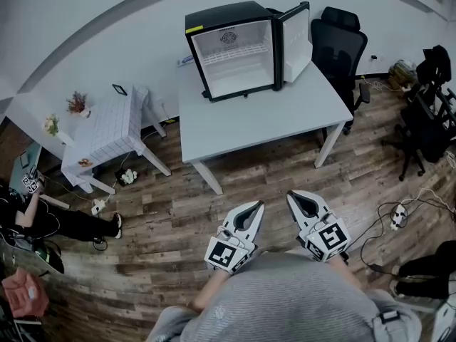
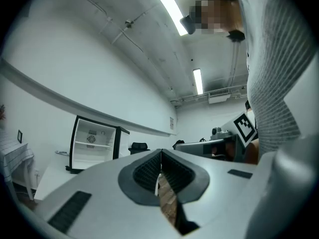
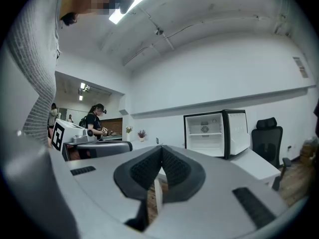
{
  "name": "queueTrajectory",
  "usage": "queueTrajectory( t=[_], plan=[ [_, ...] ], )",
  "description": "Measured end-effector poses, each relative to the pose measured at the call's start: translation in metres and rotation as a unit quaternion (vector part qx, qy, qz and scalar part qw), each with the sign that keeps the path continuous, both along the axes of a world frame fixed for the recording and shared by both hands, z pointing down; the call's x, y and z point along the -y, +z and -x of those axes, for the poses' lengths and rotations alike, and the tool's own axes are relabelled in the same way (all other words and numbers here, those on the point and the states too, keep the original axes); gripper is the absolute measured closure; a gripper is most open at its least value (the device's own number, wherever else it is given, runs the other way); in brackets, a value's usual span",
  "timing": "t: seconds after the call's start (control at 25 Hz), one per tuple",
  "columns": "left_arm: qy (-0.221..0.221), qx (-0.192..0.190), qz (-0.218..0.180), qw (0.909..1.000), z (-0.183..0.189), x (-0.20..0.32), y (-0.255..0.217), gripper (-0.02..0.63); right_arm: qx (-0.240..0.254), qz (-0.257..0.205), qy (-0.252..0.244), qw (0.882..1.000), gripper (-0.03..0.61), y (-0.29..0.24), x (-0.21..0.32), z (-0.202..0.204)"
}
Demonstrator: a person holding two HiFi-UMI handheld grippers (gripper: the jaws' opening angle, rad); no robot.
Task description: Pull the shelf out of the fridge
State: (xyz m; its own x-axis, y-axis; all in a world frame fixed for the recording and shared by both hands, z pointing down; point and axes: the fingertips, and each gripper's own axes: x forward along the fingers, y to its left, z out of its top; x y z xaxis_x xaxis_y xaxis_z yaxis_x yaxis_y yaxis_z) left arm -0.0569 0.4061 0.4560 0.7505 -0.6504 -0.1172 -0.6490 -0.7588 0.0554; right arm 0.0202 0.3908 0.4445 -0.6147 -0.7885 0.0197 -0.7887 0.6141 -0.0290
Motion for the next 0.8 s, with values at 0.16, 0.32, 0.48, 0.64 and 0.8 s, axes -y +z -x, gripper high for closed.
queueTrajectory(
  t=[0.16,0.32,0.48,0.64,0.8],
  plan=[
    [-0.001,-0.001,0.002,1.0000,0.003,0.005,-0.001,0.603,-0.004,0.001,-0.001,1.000,0.566,0.000,0.003,0.003],
    [0.003,-0.001,0.001,1.0000,0.002,0.008,-0.001,0.603,-0.007,0.001,0.001,1.000,0.566,0.001,0.006,0.005],
    [0.007,-0.001,0.001,1.0000,0.003,0.011,0.001,0.603,0.011,-0.002,-0.003,1.000,0.566,0.000,0.007,0.006],
    [0.007,-0.001,0.005,1.0000,0.006,0.016,0.001,0.603,0.049,0.007,-0.019,0.999,0.565,-0.003,0.010,0.011],
    [0.006,-0.002,0.005,1.0000,0.008,0.020,0.002,0.603,0.031,0.006,-0.025,0.999,0.565,0.001,0.012,0.017]
  ],
)
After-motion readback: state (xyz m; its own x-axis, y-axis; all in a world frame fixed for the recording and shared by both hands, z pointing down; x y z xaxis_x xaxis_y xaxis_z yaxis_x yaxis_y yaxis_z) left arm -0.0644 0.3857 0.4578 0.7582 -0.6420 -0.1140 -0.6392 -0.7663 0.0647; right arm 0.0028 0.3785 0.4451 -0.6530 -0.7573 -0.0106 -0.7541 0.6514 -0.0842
